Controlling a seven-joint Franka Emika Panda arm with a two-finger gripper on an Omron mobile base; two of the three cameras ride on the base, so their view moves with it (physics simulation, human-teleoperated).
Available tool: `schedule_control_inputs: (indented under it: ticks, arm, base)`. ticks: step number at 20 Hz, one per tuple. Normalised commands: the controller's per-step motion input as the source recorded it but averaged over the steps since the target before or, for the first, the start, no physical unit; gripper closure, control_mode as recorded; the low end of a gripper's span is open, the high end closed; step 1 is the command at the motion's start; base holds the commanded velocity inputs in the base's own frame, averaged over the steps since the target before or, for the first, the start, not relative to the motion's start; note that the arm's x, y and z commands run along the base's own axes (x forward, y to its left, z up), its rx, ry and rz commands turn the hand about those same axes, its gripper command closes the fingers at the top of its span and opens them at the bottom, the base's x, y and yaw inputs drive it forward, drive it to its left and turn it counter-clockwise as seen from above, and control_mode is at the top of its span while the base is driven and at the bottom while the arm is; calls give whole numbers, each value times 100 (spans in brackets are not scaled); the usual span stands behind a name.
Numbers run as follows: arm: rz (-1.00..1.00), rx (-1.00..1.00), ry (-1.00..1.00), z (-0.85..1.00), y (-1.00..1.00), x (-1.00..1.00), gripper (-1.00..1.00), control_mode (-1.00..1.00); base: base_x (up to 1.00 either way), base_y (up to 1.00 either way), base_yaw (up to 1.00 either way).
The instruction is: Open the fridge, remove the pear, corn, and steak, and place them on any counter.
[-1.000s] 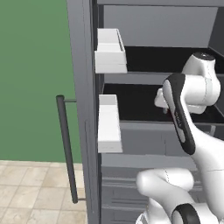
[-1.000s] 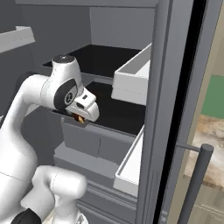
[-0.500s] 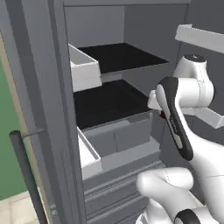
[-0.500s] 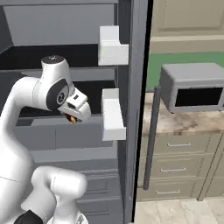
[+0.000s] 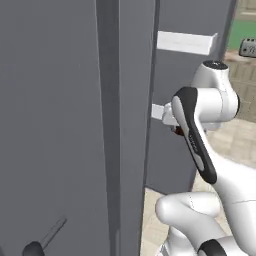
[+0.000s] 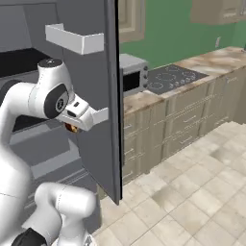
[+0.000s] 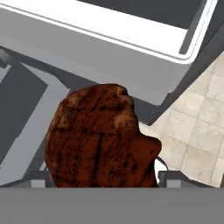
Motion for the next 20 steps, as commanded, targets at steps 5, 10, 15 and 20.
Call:
schedule_control_inputs:
  ticks: [5,10,15,20]
  arm:
    - [0,0,0,0,0,0,100,100]
    - [0,0,0,0,0,0,100,100]
    - [0,0,0,0,0,0,100,100]
    - [0,0,0,0,0,0,100,100]
  base:
    - [-79,22,-86]
    - [-49,1,-87]
    - [0,-57,-84]
    - [-2,-55,-82]
